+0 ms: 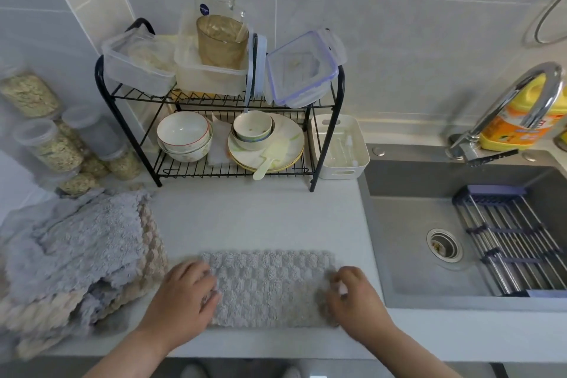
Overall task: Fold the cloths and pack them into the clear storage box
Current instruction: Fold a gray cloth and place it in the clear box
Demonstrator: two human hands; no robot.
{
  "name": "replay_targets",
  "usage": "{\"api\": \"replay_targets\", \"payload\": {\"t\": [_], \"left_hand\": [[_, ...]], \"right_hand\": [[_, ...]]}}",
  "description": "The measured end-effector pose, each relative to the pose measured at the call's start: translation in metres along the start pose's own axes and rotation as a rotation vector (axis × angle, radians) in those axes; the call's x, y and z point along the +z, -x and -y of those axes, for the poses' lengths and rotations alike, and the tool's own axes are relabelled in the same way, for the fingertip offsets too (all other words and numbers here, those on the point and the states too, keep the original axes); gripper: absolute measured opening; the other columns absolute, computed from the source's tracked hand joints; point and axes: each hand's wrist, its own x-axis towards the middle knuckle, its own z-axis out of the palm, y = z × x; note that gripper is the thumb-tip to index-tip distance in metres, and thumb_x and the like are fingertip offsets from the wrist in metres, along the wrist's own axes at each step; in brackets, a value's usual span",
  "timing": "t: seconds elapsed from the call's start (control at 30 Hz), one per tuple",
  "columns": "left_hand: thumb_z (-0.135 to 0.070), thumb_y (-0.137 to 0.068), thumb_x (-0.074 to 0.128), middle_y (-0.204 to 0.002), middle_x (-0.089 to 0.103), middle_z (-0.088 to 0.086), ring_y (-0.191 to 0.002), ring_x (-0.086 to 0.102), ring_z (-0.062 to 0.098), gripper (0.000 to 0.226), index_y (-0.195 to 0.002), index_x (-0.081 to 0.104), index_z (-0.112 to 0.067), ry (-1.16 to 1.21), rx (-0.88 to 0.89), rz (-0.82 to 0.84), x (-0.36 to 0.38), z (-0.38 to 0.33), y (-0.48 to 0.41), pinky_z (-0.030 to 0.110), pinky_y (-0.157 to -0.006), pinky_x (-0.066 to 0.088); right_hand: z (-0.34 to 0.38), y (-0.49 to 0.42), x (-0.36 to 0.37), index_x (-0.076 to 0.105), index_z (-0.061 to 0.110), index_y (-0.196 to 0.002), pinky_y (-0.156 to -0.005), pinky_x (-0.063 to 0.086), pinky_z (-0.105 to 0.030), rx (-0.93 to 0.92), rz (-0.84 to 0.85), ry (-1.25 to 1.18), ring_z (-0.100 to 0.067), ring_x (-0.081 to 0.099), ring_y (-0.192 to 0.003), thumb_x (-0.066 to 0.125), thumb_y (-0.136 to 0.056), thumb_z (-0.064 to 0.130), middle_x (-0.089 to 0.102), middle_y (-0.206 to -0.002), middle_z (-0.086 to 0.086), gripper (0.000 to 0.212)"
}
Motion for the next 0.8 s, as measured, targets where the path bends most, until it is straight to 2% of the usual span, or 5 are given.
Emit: {"api": "replay_targets", "payload": {"t": [0.07,0.13,0.27,0.5,0.8], "left_hand": [[-0.059,-0.082,0.046,-0.144,0.041,-0.012,-0.136,0.034,0.011,0.055,-0.13,0.055,-0.033,0.02,0.016,0.07,0.0,-0.013,-0.021,0.031,-0.114,0.027],[-0.076,-0.073,0.05,-0.154,-0.002,-0.019,-0.146,-0.002,0.007,0.095,-0.151,0.012,-0.038,0.02,-0.038,0.291,0.008,-0.023,-0.038,0.031,-0.119,-0.001],[-0.082,-0.066,0.049,-0.159,-0.017,-0.01,-0.147,-0.018,0.015,0.113,-0.152,-0.007,-0.035,-0.093,-0.103,0.388,0.025,-0.034,-0.058,0.04,-0.119,-0.011],[-0.083,-0.065,0.049,-0.161,-0.019,0.0,-0.146,-0.022,0.017,0.116,-0.153,-0.006,-0.03,-0.153,-0.101,0.383,0.021,-0.028,-0.119,0.042,-0.119,-0.011],[-0.082,-0.061,0.046,-0.158,-0.025,-0.005,-0.143,-0.029,0.012,0.121,-0.153,-0.01,-0.028,-0.103,-0.032,0.38,0.043,-0.064,-0.135,0.045,-0.117,-0.016]], "right_hand": [[0.009,-0.014,0.0,0.055,0.015,-0.116,-0.076,0.045,-0.026,0.331,-0.041,-0.158,-0.015,0.058,-0.086,0.057,-0.09,0.027,0.059,-0.102,0.002,0.029],[0.019,-0.028,-0.005,0.051,0.007,-0.093,-0.065,0.041,-0.028,0.546,-0.007,-0.403,-0.019,0.05,-0.071,0.061,-0.085,0.02,0.05,-0.077,0.0,0.019],[0.03,-0.049,-0.011,0.049,0.009,-0.069,-0.047,0.026,-0.021,0.677,0.087,-0.391,-0.017,0.034,-0.05,0.064,-0.077,0.011,0.04,-0.058,-0.004,0.018],[0.037,-0.091,-0.019,0.057,0.009,-0.106,-0.059,0.039,-0.025,0.557,-0.062,-0.421,-0.016,0.051,-0.07,0.048,-0.09,0.012,0.06,-0.089,-0.006,0.019],[0.03,-0.104,-0.028,0.051,0.02,-0.112,-0.058,0.042,-0.024,0.57,-0.118,-0.514,-0.024,0.057,-0.082,0.046,-0.088,0.01,0.06,-0.097,-0.005,0.026]]}}
